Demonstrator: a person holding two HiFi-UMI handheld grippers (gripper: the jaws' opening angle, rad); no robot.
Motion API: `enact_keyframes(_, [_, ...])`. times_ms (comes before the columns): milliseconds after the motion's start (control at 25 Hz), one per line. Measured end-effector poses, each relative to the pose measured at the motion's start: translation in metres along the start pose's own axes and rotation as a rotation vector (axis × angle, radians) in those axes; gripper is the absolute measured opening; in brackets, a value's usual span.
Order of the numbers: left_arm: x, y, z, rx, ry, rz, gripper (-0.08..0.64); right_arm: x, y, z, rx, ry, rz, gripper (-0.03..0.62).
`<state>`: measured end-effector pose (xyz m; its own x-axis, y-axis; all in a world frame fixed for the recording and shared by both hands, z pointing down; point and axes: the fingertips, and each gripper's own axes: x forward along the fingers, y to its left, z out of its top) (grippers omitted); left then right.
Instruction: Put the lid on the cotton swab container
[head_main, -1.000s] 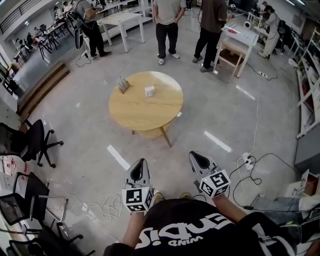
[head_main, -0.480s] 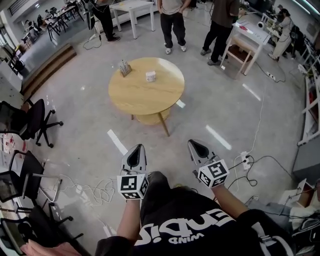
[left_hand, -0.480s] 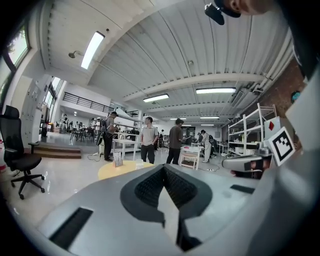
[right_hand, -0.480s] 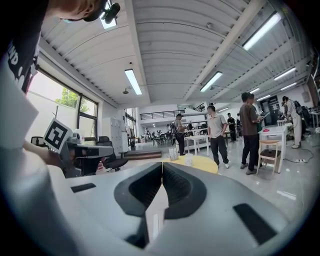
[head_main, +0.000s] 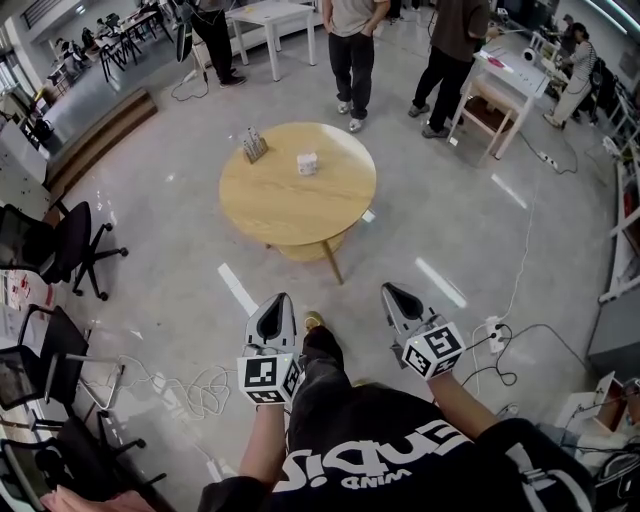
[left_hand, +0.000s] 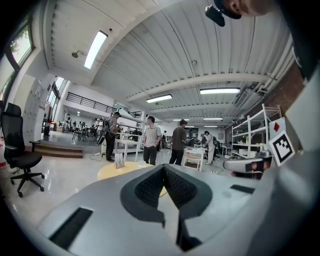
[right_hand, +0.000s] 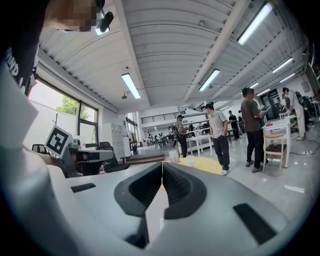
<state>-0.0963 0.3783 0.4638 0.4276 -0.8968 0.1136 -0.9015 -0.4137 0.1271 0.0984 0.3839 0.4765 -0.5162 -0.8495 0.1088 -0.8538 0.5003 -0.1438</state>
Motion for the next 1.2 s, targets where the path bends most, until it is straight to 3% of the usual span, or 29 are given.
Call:
enact_keyframes(680, [0.168,0.068,0.029,-0.006,0.025,-0.063,0.011,0.147,-0.081,0.020,0.051,0.035,0.012,0.003])
enact_keyframes(1200, [0.260,0.139,0.061,0.004,0.045,-0.126,0.011,0.262,-0.107,0.053,0.069,0.010,0.002,0.003])
